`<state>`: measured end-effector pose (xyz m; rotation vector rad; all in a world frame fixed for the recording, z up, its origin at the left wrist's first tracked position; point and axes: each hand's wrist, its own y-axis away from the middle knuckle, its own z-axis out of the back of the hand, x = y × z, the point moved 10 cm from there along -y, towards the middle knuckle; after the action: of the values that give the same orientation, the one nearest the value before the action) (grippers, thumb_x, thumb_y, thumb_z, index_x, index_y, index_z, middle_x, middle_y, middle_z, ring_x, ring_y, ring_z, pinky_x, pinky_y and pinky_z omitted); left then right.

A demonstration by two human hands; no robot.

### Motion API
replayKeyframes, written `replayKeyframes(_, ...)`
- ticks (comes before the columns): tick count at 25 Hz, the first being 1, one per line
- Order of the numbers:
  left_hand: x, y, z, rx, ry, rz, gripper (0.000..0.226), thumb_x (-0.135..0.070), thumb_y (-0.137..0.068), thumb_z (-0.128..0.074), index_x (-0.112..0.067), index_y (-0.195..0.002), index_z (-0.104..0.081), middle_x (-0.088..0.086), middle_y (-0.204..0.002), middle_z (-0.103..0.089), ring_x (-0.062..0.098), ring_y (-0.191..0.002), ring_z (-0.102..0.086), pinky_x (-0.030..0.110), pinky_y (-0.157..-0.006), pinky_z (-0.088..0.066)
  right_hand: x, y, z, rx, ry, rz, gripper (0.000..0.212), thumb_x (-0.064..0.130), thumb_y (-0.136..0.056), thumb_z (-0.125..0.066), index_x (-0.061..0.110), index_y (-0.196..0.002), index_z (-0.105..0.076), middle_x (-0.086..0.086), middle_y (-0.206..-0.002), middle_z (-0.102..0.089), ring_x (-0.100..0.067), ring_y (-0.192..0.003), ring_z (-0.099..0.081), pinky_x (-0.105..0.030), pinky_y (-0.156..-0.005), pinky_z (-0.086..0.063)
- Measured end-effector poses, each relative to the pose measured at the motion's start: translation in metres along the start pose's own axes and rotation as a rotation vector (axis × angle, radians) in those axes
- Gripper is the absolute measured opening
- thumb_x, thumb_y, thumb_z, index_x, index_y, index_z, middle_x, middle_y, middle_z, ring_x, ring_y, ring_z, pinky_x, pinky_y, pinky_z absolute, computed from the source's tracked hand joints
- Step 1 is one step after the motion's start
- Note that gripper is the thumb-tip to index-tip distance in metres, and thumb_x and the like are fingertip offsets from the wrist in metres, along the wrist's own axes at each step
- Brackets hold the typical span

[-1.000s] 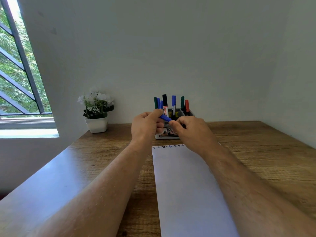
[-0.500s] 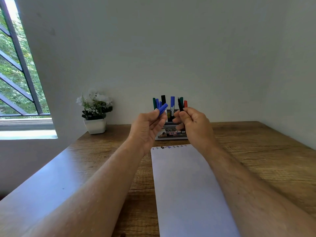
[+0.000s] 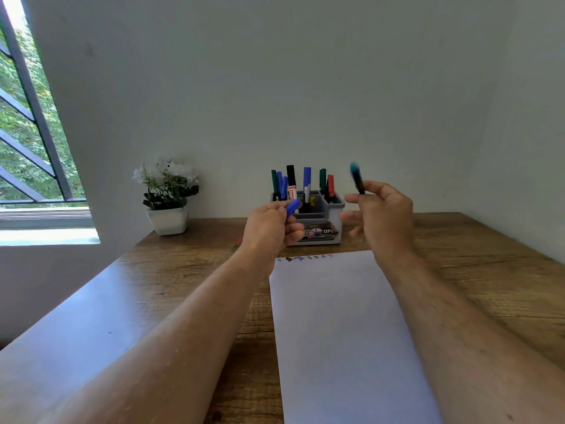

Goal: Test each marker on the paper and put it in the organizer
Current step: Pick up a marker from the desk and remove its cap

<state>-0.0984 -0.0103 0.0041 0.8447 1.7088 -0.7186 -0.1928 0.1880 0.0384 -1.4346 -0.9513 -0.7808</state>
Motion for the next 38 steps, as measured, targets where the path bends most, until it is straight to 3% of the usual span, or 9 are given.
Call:
replayKeyframes(2,0.009,0.001,0.002,-0.056,-0.051,0.055,0.032,-0.009,-0.104,-0.032,-0.009,-0.113,-0.063,0.006,-0.072,-0.054,0.014,-0.057,-0.056,0.027,-0.055,-0.057,-0.008,0.002,-0.004,0.054,0.112,-0.012,0.006,0.018,-0.091,-0.065,0.015,-0.096,-0.068,0.001,-0.079,-0.071,-0.017,-0.061,-0.07,-0.025,-0.045,-0.05)
replayKeyframes(5,0.02,0.005,0.004,-0.129,-0.063,0.146,0.037,-0.012,-0.103,-0.029,-0.007,-0.096,-0.065,0.006,-0.067,-0.052,0.015,-0.055,-0.055,0.025,-0.046,-0.051,-0.01,0.009,-0.017,0.184,0.388,0.092,0.028,0.032,-0.091,-0.064,0.02,-0.067,-0.065,0.008,-0.053,-0.061,-0.002,-0.044,-0.056,-0.017,-0.043,-0.041)
replayKeyframes(9,0.027,0.005,0.005,-0.147,-0.019,0.164,0.034,-0.014,-0.1,-0.033,-0.009,-0.085,-0.063,0.007,-0.067,-0.055,0.018,-0.055,-0.059,0.034,-0.053,-0.06,-0.039,0.012,-0.022,0.316,0.41,-0.096,0.01,0.019,-0.088,-0.066,0.014,-0.08,-0.07,-0.008,-0.065,-0.071,-0.011,-0.042,-0.061,-0.019,-0.038,-0.044)
replayKeyframes(12,0.03,0.003,-0.004,-0.064,0.013,0.152,0.028,-0.035,-0.099,-0.043,-0.017,-0.082,-0.057,0.001,-0.05,-0.06,0.013,-0.046,-0.061,0.042,-0.061,-0.062,-0.049,0.014,-0.022,0.368,0.378,-0.184,0.007,0.01,-0.083,-0.064,0.009,-0.078,-0.069,-0.013,-0.069,-0.073,-0.017,-0.048,-0.064,-0.023,-0.041,-0.046)
replayKeyframes(18,0.032,-0.008,-0.012,-0.026,-0.127,0.087,0.038,-0.057,-0.094,-0.051,-0.02,-0.085,-0.056,-0.011,-0.039,-0.057,0.009,-0.041,-0.06,0.042,-0.074,-0.062,-0.046,0.011,-0.016,0.332,0.461,-0.131,0.018,0.021,-0.078,-0.068,0.012,-0.064,-0.06,-0.003,-0.056,-0.067,0.0,-0.041,-0.055,-0.013,-0.036,-0.038)
replayKeyframes(25,0.032,-0.007,-0.038,0.187,-0.1,-0.016,0.048,-0.056,-0.094,-0.051,-0.017,-0.067,-0.048,-0.004,-0.053,-0.05,0.016,-0.055,-0.059,0.041,-0.074,-0.062,-0.047,0.01,-0.021,0.355,0.545,-0.085,0.017,0.023,-0.077,-0.066,0.01,-0.066,-0.06,-0.006,-0.064,-0.064,-0.014,-0.059,-0.058,-0.025,-0.052,-0.043)
replayKeyframes(28,0.038,-0.006,-0.038,0.167,-0.166,0.009,0.049,-0.058,-0.094,-0.049,-0.018,-0.066,-0.05,-0.008,-0.048,-0.051,0.015,-0.055,-0.058,0.032,-0.068,-0.059,-0.048,0.01,-0.021,0.355,0.531,-0.098,0.017,0.021,-0.076,-0.066,0.011,-0.066,-0.057,-0.006,-0.063,-0.06,-0.015,-0.058,-0.054,-0.024,-0.05,-0.038)
replayKeyframes(33,0.041,-0.006,-0.037,0.169,-0.208,0.02,0.048,-0.058,-0.096,-0.045,-0.018,-0.069,-0.051,-0.01,-0.045,-0.054,0.013,-0.055,-0.06,0.037,-0.078,-0.06,-0.047,0.01,-0.02,0.341,0.556,-0.092,0.018,0.022,-0.078,-0.066,0.004,-0.074,-0.064,-0.011,-0.073,-0.068,-0.016,-0.062,-0.058,-0.024,-0.051,-0.043)
replayKeyframes(38,0.043,-0.003,-0.035,0.141,-0.18,0.06,0.048,-0.057,-0.098,-0.041,-0.016,-0.075,-0.052,-0.005,-0.05,-0.058,0.014,-0.055,-0.061,0.034,-0.074,-0.059,-0.047,0.01,-0.019,0.324,0.545,-0.089,0.017,0.022,-0.078,-0.066,0.01,-0.069,-0.057,-0.011,-0.072,-0.064,-0.017,-0.063,-0.055,-0.025,-0.051,-0.039)
